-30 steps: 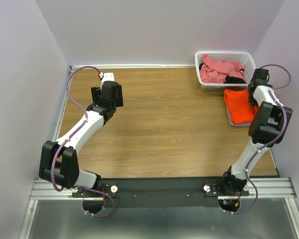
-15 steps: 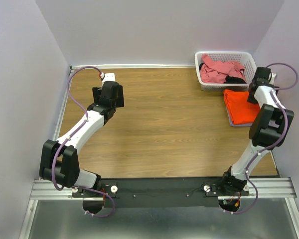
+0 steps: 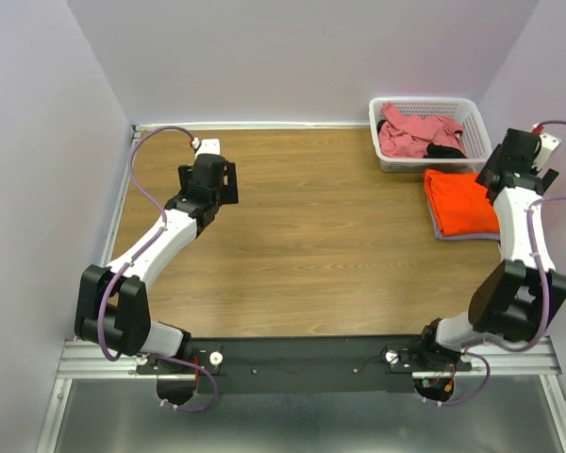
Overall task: Fold and stack the t-shirts
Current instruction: Reset both grippers
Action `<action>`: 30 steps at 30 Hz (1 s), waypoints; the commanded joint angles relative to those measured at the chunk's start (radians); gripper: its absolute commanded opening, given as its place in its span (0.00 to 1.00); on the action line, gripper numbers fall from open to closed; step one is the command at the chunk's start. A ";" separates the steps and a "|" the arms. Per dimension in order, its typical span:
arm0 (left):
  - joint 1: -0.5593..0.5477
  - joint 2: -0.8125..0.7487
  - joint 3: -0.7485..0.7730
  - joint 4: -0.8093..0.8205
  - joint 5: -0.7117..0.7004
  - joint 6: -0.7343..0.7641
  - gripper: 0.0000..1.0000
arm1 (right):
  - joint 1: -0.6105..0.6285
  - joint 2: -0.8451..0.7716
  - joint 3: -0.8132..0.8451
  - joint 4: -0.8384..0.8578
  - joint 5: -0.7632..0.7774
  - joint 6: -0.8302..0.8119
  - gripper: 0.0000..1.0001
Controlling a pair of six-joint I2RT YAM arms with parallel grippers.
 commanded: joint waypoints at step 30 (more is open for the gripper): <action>0.003 -0.709 -0.240 0.046 -0.059 -0.167 0.97 | 0.357 -1.016 -0.420 -0.042 -0.159 0.082 1.00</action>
